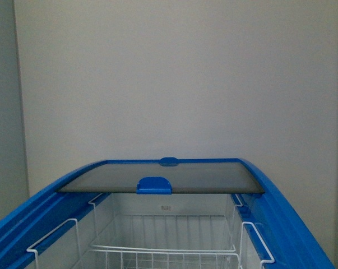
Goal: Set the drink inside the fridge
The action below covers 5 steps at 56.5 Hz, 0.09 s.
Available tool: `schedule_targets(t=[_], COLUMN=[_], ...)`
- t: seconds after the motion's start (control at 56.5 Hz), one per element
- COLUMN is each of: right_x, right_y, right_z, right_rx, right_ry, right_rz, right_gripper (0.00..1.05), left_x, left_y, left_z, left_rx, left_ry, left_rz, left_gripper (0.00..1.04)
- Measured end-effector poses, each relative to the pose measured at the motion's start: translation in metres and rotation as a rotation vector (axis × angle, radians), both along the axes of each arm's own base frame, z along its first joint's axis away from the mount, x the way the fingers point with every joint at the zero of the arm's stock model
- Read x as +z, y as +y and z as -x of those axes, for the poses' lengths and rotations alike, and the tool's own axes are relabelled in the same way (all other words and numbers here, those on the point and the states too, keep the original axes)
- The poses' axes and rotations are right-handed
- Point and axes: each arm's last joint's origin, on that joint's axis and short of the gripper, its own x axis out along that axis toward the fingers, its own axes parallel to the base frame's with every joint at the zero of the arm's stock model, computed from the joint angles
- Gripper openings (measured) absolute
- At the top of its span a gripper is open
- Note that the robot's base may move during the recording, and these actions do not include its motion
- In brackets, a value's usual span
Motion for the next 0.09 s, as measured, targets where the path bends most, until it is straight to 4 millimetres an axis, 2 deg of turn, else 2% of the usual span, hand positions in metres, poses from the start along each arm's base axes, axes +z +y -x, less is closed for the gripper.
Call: schedule_targets(t=[0.088], right_x=[0.0], right_y=[0.0], right_z=[0.0], right_rx=[0.0], right_ry=[0.0], right_rz=[0.0], right_gripper=[0.97], left_x=[0.0], left_y=[0.0], left_z=[0.0], left_rx=[0.0], left_ry=[0.0], left_rz=[0.0], left_gripper=[0.97])
